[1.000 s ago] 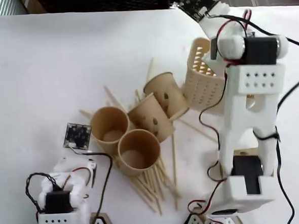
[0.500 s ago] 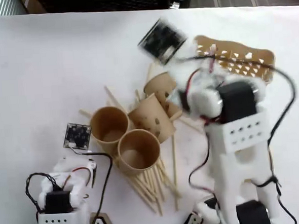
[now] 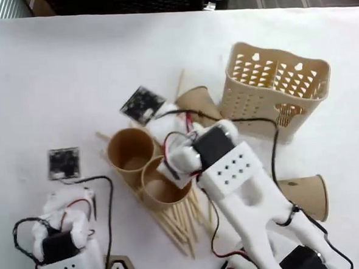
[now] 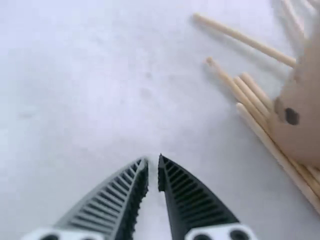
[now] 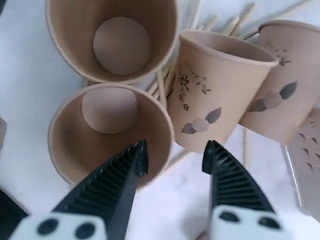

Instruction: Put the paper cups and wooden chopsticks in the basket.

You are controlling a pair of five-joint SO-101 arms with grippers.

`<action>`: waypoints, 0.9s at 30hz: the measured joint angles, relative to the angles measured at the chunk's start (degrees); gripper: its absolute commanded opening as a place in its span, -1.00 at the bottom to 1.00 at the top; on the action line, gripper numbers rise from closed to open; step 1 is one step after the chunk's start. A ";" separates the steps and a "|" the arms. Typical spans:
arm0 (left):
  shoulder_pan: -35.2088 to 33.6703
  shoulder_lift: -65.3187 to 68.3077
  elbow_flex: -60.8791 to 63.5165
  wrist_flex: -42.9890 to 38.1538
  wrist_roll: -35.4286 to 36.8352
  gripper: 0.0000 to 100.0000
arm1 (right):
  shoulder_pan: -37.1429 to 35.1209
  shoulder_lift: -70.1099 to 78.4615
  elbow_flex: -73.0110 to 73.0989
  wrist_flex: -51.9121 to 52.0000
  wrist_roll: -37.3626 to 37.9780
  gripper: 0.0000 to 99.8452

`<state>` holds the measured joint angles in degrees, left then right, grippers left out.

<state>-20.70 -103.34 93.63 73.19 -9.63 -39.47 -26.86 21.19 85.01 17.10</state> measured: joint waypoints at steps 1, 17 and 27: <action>-1.76 0.00 -0.26 0.00 0.00 -0.88 | -0.88 0.00 1.14 -1.32 0.00 -0.64; -8.26 0.00 -7.03 -2.11 0.00 -0.88 | -1.58 0.00 9.49 -9.93 0.00 -0.64; -8.26 -0.35 -13.45 -2.29 0.00 -0.88 | -1.58 7.38 8.44 -9.41 0.00 -0.96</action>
<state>-28.97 -103.69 80.18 70.90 -9.63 -41.05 -19.47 29.63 75.60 17.10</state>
